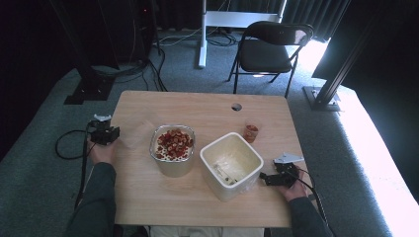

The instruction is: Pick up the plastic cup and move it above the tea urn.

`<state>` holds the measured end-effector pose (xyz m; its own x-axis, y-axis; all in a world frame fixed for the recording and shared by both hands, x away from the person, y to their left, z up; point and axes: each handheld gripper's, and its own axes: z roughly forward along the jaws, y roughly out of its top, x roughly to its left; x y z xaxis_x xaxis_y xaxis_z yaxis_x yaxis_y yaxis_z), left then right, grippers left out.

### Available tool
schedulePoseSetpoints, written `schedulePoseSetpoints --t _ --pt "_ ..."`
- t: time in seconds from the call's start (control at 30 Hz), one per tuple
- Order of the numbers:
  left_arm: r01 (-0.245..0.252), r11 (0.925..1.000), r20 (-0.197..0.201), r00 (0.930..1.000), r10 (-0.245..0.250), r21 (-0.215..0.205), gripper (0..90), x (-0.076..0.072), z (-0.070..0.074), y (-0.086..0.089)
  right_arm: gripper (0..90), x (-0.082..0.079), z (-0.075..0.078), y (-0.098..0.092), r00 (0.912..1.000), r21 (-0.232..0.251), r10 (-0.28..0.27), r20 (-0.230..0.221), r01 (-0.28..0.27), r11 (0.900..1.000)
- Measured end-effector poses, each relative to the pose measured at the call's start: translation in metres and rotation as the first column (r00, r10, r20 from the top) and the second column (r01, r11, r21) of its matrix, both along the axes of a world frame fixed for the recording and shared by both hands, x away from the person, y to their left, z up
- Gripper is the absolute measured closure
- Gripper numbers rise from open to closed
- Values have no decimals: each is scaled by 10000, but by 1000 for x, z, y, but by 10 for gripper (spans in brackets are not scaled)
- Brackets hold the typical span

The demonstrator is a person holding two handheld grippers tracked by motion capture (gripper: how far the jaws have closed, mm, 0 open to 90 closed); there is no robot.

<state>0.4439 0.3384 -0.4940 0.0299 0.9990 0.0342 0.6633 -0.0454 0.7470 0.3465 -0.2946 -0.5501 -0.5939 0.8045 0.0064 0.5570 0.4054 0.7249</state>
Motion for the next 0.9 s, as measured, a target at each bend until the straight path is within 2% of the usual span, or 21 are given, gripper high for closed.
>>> schedulePoseSetpoints --t 0.03,0.17,0.27,0.33,0.37,0.5,0.67,0.83,0.9 --pt "56 10000 56 10000 -56 -16 747 0 1 -1 132 0 0 0 10000 -2 2 0 -2 10000" --pt "641 9975 -310 9974 -651 -306 718 4 -4 -5 132 0 0 0 10000 1 -1 -1 1 10000" --pt "793 9955 -628 9946 -825 -513 641 8 -11 -6 132 0 0 0 10000 -2 1 0 -1 10000" --pt "818 9951 -649 9942 -853 -559 659 9 -14 -7 132 0 0 0 10000 -1 2 1 -2 10000" --pt "798 9938 -580 9947 -845 -778 678 8 -14 -5 132 0 0 0 10000 -2 1 1 -1 10000" --pt "696 9941 -394 9965 -730 -827 710 6 -9 -5 136 0 0 0 10000 6 -16 15 16 10000" --pt "523 9930 320 9983 -492 -1060 756 1 8 0 137 0 0 0 10000 7 -19 15 19 10000" --pt "255 9959 864 9961 -180 -867 774 -5 24 2 138 0 0 0 10000 6 -23 18 23 10000" --pt "213 9954 1090 9940 -111 -930 775 -7 29 3 138 0 0 0 10000 5 -20 20 20 10000"
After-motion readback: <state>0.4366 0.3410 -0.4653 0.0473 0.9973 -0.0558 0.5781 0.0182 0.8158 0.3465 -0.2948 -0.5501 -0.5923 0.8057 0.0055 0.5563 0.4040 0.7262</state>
